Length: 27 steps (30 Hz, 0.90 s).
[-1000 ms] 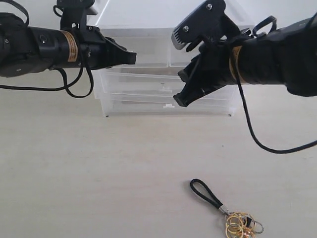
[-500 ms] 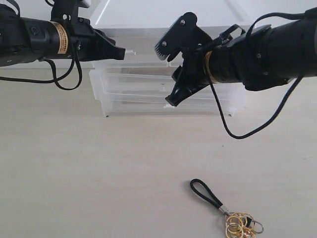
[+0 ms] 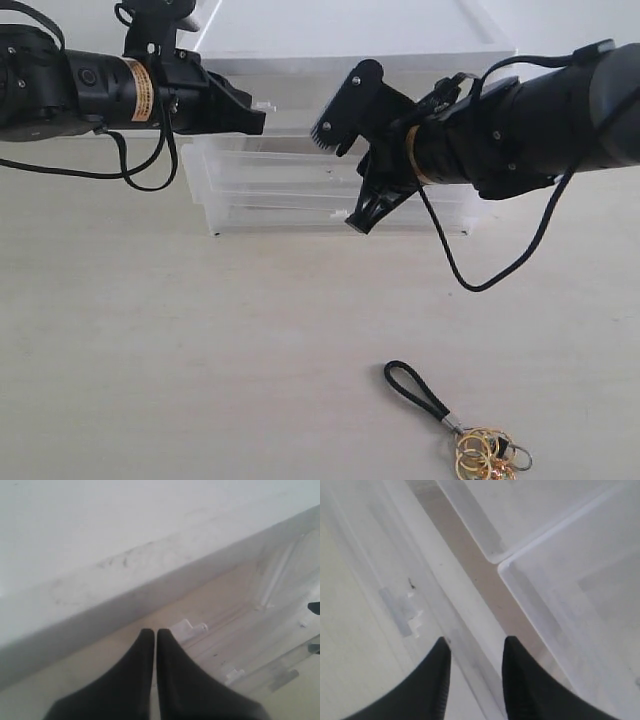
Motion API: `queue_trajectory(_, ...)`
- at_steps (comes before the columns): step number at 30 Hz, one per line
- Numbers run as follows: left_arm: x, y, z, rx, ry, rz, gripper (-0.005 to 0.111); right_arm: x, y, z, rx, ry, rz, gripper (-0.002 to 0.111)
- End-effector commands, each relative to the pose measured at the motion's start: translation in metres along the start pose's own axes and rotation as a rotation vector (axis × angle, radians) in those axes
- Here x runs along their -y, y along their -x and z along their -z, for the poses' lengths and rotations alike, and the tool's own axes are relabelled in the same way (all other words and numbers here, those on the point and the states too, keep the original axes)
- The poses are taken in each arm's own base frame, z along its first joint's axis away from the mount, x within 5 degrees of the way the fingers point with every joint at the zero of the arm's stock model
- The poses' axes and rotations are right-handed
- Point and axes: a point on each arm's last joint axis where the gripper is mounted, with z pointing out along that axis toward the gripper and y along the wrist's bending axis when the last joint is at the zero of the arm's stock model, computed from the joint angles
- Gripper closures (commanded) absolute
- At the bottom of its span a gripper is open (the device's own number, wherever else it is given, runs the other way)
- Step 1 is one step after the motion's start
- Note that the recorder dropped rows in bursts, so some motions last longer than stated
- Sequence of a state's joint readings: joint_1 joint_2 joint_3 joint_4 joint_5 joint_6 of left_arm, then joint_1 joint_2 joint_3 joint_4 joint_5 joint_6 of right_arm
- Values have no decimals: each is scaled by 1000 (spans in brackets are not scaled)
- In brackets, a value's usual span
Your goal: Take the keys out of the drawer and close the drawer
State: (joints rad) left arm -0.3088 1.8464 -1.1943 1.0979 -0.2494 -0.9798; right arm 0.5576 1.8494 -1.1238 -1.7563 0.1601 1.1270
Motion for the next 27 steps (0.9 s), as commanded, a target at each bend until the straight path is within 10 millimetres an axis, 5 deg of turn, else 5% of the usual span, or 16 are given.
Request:
queue_trajectory(1, -6, 1, -6, 6, 21, 49, 103, -4, -3, -3, -5, 24, -7, 109)
queue_trajectory(10, -6, 1, -6, 5, 23, 51, 103, 6, 16, 27, 94, 51, -66, 109)
queue_trajectory(15, -6, 1, -6, 5, 22, 53, 103, -3, 0, 43, 68, 80, -82, 109)
queue_trajectory(27, -6, 1, -6, 4, 24, 93, 103, 3, -7, 45, 20, 6, -99, 108)
